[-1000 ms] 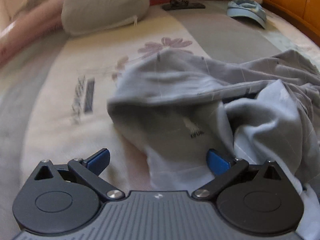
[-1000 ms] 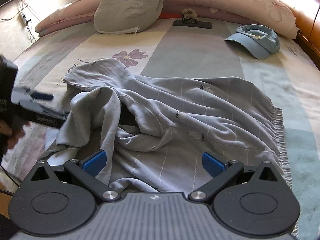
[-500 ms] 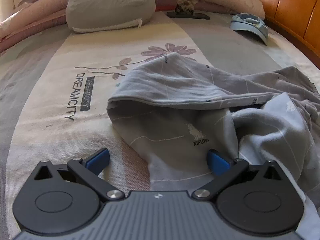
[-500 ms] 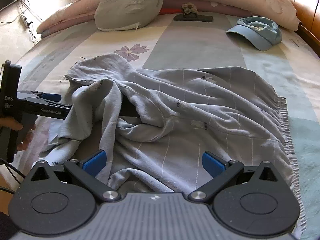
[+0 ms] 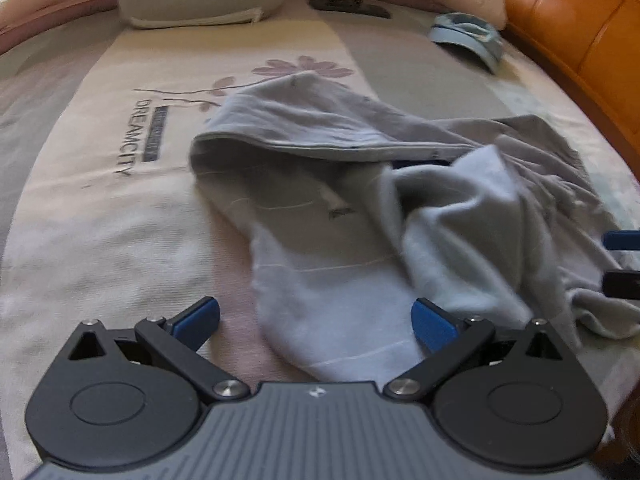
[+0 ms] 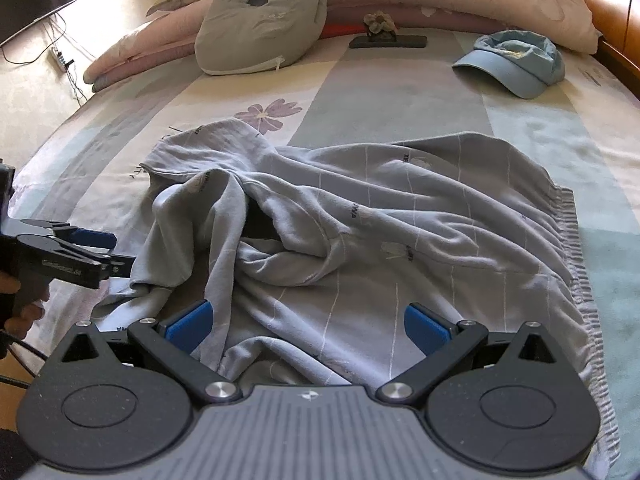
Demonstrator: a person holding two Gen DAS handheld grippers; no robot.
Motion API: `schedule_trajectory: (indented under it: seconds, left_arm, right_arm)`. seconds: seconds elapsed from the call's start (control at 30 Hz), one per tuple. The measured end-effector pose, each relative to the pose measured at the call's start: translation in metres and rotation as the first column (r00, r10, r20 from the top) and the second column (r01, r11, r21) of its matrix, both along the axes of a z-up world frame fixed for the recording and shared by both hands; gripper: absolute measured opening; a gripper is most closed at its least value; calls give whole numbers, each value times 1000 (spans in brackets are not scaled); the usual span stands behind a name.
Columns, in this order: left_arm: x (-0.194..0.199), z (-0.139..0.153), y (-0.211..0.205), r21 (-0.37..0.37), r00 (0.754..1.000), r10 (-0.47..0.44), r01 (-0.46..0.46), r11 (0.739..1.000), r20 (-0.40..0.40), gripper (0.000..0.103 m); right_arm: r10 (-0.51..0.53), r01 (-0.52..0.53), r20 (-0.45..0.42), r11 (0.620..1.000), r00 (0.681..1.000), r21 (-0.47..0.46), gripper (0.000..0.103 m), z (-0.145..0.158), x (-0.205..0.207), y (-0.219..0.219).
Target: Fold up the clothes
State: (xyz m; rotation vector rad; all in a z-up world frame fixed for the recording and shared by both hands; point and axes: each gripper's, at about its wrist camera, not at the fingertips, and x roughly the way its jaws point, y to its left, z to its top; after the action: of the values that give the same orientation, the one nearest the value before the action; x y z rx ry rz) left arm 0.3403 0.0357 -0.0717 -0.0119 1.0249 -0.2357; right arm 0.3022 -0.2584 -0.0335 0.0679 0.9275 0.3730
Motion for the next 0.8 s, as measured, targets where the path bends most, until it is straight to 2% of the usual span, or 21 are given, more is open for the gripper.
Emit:
schedule_trajectory:
  seconds: [0.13,0.37,0.6,0.8]
  left_arm:
    - [9,-1,0,61,1000,15,-16,998,15,101]
    - [28,0,9,113,999,20,-24,993,34,101]
    - [6,8,-1,54,999,-46,45,998,15,102]
    - [-9,20,-18,-17,998,-61,61,998,29,102]
  right_arm:
    - [8,-8,11,1000,1000,-9,103,3,-1,3]
    - [4,-4,11,1000,1000,-23,103,4,-2,8]
    - [7,-7,7,1000,1000,-28,103,8,-3,17]
    - [35,-34,14,999,999,-39,103,10,1,26]
